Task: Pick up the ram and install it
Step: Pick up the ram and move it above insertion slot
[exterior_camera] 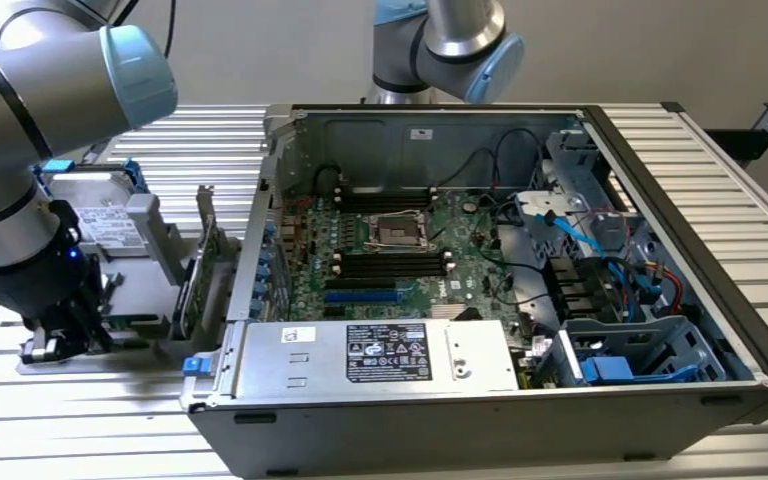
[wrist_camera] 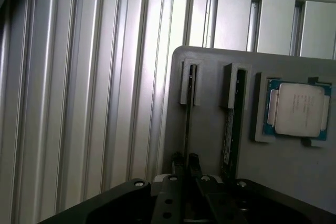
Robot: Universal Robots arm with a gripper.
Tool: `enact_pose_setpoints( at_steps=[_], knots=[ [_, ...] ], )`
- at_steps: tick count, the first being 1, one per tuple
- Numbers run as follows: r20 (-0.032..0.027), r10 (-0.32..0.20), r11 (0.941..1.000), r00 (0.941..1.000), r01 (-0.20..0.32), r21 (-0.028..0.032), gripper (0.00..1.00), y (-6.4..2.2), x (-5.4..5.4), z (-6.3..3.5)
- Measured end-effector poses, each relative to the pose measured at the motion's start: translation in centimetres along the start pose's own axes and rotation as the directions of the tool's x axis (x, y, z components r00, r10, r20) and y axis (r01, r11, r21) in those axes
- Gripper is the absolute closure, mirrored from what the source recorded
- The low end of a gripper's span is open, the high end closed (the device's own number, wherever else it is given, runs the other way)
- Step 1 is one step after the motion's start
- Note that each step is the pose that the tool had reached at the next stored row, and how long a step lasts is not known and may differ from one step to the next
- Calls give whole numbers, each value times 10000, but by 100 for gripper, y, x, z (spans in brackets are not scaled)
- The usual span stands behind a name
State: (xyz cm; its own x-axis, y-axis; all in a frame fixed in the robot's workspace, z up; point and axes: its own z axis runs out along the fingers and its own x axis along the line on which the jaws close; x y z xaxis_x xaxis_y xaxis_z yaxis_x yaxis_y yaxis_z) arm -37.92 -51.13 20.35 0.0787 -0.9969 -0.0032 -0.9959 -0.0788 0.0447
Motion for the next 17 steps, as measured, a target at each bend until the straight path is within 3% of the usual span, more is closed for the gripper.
enact_pose_setpoints(
  at_steps=[11,17],
  knots=[
    [1,3,10000,10000,-3,-1,86,1,-10,-148],
    [4,3,10000,10000,-3,-38,86,-2,-10,-279]
  ],
)
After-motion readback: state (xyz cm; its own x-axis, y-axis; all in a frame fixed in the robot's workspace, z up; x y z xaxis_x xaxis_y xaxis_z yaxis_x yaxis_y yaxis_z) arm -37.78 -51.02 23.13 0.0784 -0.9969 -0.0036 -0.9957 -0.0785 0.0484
